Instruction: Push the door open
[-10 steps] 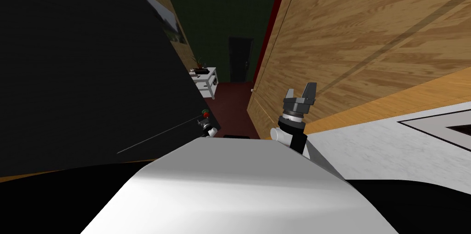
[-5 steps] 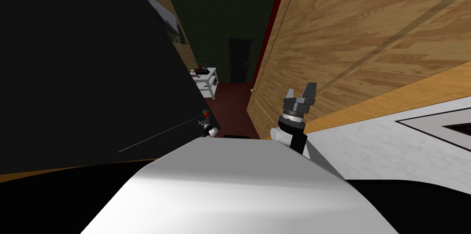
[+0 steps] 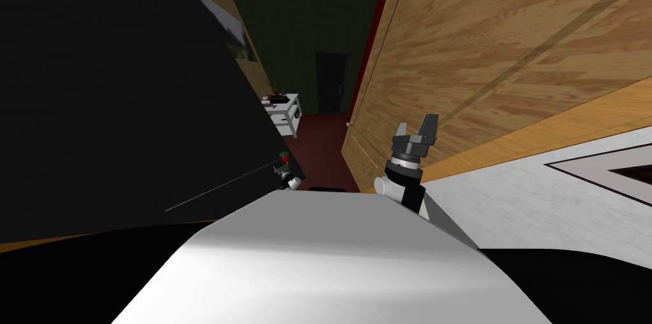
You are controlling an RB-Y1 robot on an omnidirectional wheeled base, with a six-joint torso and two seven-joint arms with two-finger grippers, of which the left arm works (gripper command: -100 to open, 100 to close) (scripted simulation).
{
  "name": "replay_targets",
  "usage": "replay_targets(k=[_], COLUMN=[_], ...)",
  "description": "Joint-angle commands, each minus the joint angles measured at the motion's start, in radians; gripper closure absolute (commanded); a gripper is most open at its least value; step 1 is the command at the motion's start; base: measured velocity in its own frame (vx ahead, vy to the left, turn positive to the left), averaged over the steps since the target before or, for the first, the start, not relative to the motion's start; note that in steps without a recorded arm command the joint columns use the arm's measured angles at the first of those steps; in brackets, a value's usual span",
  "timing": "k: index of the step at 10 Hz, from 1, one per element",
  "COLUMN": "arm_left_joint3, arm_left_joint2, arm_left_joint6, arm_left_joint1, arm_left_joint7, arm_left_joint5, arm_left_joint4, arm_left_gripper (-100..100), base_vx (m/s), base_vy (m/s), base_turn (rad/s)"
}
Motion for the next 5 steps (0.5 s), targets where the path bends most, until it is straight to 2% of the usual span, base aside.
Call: replay_targets(k=[1, 2, 3, 4, 5], arm_left_joint3=[-0.014, -0.014, -0.014, -0.014, -0.014], arm_left_joint2=[-0.004, -0.004, -0.004, -0.004, -0.004], arm_left_joint6=[0.004, 0.004, 0.004, 0.004, 0.004], arm_left_joint1=[-0.01, -0.01, -0.01, -0.01, -0.01], arm_left_joint7=[0.017, 0.017, 0.017, 0.017, 0.017], arm_left_joint5=[-0.003, -0.003, -0.003, -0.003, -0.003], arm_left_joint4=[-0.016, -0.01, 0.024, -0.015, 0.028], arm_left_gripper=[-100, -100, -100, -100, -100], base_vx=[-0.158, -0.108, -0.044, -0.022, -0.001], base_vy=[0.007, -0.01, -0.01, -0.011, -0.007], base_turn=[-0.064, -0.006, 0.001, 0.017, -0.015])
